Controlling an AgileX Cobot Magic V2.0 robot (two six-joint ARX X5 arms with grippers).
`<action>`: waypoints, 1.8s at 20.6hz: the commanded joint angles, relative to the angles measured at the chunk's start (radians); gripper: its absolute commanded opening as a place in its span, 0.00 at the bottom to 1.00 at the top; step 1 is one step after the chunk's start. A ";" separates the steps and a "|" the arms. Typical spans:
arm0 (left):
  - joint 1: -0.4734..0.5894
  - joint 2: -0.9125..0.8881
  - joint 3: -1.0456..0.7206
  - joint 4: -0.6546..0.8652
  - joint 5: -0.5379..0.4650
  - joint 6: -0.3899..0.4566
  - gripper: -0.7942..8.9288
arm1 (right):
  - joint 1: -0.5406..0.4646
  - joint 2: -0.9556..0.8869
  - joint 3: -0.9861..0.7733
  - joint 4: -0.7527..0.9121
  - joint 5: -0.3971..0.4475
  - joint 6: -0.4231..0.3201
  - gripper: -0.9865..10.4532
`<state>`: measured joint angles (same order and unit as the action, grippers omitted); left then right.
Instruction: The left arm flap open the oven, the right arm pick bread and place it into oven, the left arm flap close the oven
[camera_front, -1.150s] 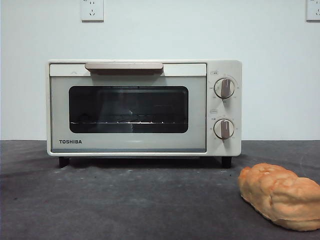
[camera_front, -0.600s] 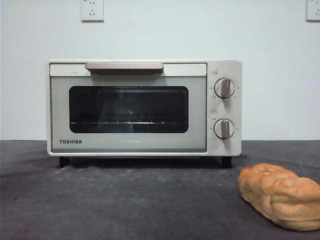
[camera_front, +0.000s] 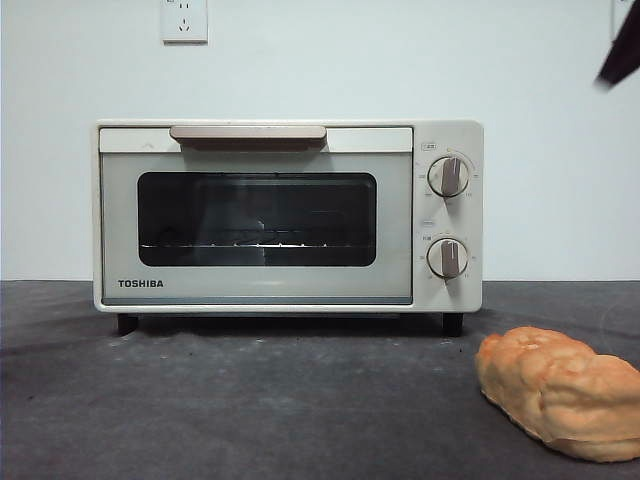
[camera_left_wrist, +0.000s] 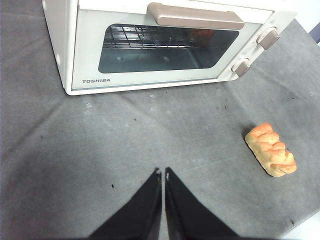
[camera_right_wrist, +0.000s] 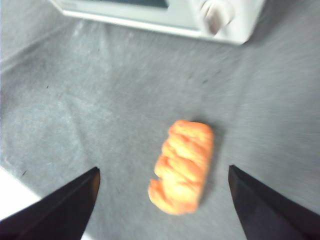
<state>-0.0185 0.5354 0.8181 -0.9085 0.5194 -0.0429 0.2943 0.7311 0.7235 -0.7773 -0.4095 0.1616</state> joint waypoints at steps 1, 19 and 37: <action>-0.003 0.003 0.023 0.010 0.002 0.008 0.10 | 0.072 0.042 -0.061 0.104 0.060 0.088 0.45; -0.003 0.003 0.023 0.010 0.002 0.008 0.10 | 0.347 0.522 -0.175 0.516 0.417 0.198 0.45; -0.023 0.030 0.023 0.116 0.002 -0.056 0.10 | 0.376 0.441 -0.171 0.502 0.418 0.209 0.27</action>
<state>-0.0429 0.5598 0.8181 -0.7990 0.5198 -0.0769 0.6609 1.1656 0.5484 -0.2813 0.0040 0.3576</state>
